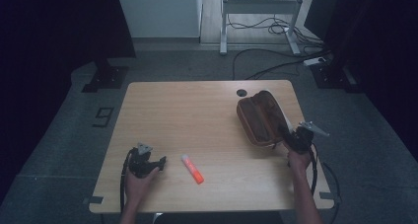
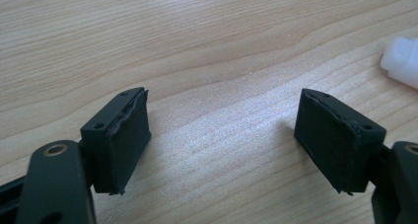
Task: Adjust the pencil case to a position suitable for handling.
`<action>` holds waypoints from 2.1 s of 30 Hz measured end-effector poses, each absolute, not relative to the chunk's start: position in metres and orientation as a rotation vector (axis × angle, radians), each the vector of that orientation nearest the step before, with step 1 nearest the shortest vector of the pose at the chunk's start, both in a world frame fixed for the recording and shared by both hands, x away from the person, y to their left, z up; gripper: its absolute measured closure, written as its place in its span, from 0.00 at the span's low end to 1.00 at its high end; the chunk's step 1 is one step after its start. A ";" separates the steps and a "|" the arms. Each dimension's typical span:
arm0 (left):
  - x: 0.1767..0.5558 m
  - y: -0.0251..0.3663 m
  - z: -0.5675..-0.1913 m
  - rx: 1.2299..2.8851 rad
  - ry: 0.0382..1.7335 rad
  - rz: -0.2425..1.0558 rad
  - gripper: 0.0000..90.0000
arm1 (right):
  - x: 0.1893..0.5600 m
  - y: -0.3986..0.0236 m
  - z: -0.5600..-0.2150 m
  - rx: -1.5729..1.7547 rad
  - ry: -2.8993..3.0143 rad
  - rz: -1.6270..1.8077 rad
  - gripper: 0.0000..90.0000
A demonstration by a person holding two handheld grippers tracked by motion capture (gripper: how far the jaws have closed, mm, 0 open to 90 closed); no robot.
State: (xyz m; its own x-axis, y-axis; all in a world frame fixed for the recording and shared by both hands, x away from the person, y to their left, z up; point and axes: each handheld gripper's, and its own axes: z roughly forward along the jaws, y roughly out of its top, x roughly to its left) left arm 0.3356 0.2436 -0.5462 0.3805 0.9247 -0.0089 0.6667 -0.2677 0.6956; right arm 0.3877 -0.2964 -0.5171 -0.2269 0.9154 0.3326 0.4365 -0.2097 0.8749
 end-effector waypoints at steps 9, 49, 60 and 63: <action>0.336 0.244 -0.546 2.028 1.364 0.542 0.23 | 0.384 -0.292 -0.512 1.547 1.631 1.464 0.93; 0.336 0.244 -0.546 2.028 1.363 0.541 0.23 | 0.373 -0.247 -0.502 1.387 1.794 1.523 0.93; 0.336 0.244 -0.546 2.028 1.363 0.541 0.23 | 0.373 -0.241 -0.503 1.378 1.825 1.543 0.93; 0.336 0.244 -0.546 2.028 1.363 0.541 0.23 | 0.373 -0.240 -0.503 1.366 1.833 1.555 0.93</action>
